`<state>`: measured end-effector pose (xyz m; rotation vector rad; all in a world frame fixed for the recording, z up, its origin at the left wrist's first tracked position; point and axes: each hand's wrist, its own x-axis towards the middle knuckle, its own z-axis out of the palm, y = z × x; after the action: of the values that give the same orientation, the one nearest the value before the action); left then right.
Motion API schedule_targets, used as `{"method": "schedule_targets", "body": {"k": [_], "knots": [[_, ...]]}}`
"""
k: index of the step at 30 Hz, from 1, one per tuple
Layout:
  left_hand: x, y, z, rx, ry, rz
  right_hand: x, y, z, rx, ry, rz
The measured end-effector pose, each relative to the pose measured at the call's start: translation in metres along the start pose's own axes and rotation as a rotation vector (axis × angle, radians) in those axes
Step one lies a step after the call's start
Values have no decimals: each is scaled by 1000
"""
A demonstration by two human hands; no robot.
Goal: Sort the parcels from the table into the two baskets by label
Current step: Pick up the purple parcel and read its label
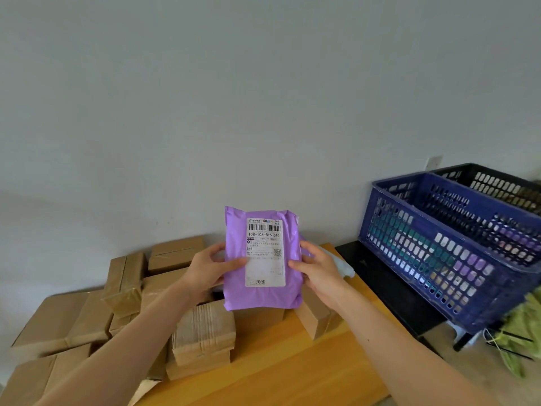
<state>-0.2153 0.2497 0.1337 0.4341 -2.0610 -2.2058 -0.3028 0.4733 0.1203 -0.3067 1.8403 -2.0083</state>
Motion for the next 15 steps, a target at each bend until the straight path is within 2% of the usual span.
{"method": "schedule_targets", "body": {"k": [8,15], "knots": [[2,-12,78,43,-62,-34,-33,-4,-72,-10,72,0],[-1,-23,181,96,-130,-79,-80,-5,-169,-29,182,17]]}}
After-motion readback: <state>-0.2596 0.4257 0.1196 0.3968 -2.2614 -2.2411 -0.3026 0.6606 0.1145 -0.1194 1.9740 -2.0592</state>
